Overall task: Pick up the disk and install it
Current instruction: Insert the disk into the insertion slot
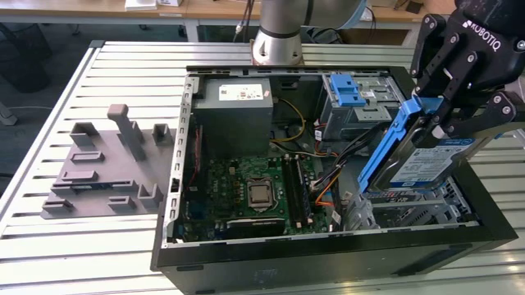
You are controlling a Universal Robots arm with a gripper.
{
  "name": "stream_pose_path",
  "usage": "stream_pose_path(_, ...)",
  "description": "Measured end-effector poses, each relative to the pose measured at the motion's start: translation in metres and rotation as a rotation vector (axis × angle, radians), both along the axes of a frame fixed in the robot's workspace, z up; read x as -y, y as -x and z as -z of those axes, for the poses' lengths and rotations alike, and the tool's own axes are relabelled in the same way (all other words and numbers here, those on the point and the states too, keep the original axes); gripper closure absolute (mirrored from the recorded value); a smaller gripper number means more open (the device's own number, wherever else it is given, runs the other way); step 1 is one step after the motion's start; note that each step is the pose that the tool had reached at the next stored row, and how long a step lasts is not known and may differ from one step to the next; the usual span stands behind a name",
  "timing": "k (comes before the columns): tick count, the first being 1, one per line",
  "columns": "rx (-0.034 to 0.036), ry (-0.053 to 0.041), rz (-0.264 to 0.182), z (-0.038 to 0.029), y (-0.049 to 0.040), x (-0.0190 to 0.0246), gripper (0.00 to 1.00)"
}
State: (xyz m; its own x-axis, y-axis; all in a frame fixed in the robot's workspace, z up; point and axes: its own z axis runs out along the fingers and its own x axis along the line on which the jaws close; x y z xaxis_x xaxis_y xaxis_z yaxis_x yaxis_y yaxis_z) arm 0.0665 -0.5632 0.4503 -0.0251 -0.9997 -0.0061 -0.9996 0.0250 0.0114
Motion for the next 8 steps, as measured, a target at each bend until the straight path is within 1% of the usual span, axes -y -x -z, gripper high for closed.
stream_pose_path(4,0.0000,-0.0001,0.000,0.0003,-0.0002,0.0001,0.64)
stream_pose_path(8,0.0000,-0.0001,0.000,0.0007,-0.0027,0.0001,0.64)
